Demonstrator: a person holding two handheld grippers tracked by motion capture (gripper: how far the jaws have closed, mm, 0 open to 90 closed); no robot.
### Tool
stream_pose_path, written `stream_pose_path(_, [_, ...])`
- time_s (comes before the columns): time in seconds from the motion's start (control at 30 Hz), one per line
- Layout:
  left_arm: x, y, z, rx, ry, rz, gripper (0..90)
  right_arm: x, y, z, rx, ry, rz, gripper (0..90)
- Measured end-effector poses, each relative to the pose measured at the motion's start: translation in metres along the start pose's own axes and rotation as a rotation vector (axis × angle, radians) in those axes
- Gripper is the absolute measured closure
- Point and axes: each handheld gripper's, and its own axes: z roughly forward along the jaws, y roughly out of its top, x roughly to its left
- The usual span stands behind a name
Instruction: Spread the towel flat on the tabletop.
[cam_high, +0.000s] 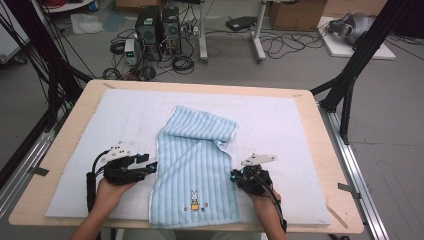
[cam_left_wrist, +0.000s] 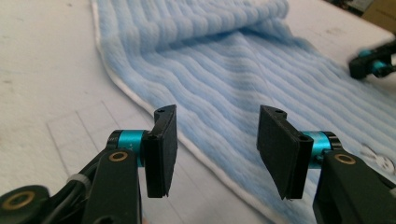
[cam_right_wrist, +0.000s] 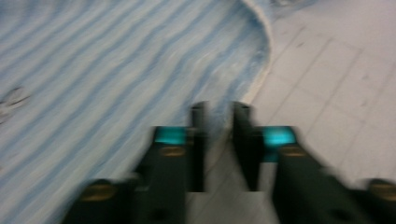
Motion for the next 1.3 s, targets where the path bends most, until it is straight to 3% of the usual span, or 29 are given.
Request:
stream_pose_path(0.07, [0.006, 0.004, 0.002, -0.005, 0.006, -0.011, 48.5, 0.002, -0.002, -0.005, 0.028, 0.000, -0.047, 88.2])
stream_pose_path(0.17, [0.012, 0.008, 0.005, -0.011, 0.007, -0.018, 48.5, 0.002, -0.007, -0.014, 0.048, 0.032, -0.076, 88.3])
stream_pose_path(0.3, [0.020, 0.014, 0.012, -0.021, 0.017, -0.013, 48.6, 0.001, -0.018, -0.025, 0.062, 0.100, -0.081, 88.3])
stream_pose_path(0.5, [0.025, 0.025, 0.023, -0.033, 0.034, 0.019, 48.6, -0.001, -0.029, -0.038, 0.075, 0.150, -0.080, 87.8])
stream_pose_path(0.57, [0.026, 0.026, 0.026, -0.042, 0.035, 0.017, 48.4, -0.003, -0.027, -0.038, 0.057, 0.159, -0.071, 78.8])
stream_pose_path(0.67, [0.029, 0.026, 0.030, -0.044, 0.040, 0.009, 48.3, -0.017, -0.017, -0.039, -0.039, 0.161, 0.000, 61.0])
stream_pose_path(0.77, [0.032, 0.025, 0.032, -0.044, 0.045, -0.004, 46.4, -0.036, -0.004, -0.035, -0.114, 0.091, 0.056, 47.0])
stream_pose_path(0.87, [0.033, 0.027, 0.032, -0.024, 0.034, -0.014, 44.1, -0.062, 0.014, -0.022, -0.154, 0.001, 0.100, 44.6])
stream_pose_path(0.97, [0.033, 0.029, 0.030, -0.042, 0.034, -0.015, 41.7, -0.079, 0.035, -0.005, -0.142, -0.064, 0.115, 42.5])
stream_pose_path(1.03, [0.035, 0.028, 0.030, -0.040, 0.028, -0.018, 41.4, -0.087, 0.050, 0.008, -0.130, -0.104, 0.096, 42.2])
stream_pose_path(1.13, [0.036, 0.028, 0.030, -0.040, 0.027, -0.023, 41.4, -0.100, 0.072, 0.029, -0.097, -0.126, 0.108, 40.1])
stream_pose_path(1.23, [0.036, 0.028, 0.031, -0.040, 0.021, -0.026, 41.4, -0.109, 0.083, 0.046, -0.098, -0.116, 0.147, 34.1])
stream_pose_path(1.3, [0.035, 0.027, 0.031, -0.036, 0.018, -0.029, 41.5, -0.111, 0.087, 0.058, -0.083, -0.125, 0.148, 29.5])
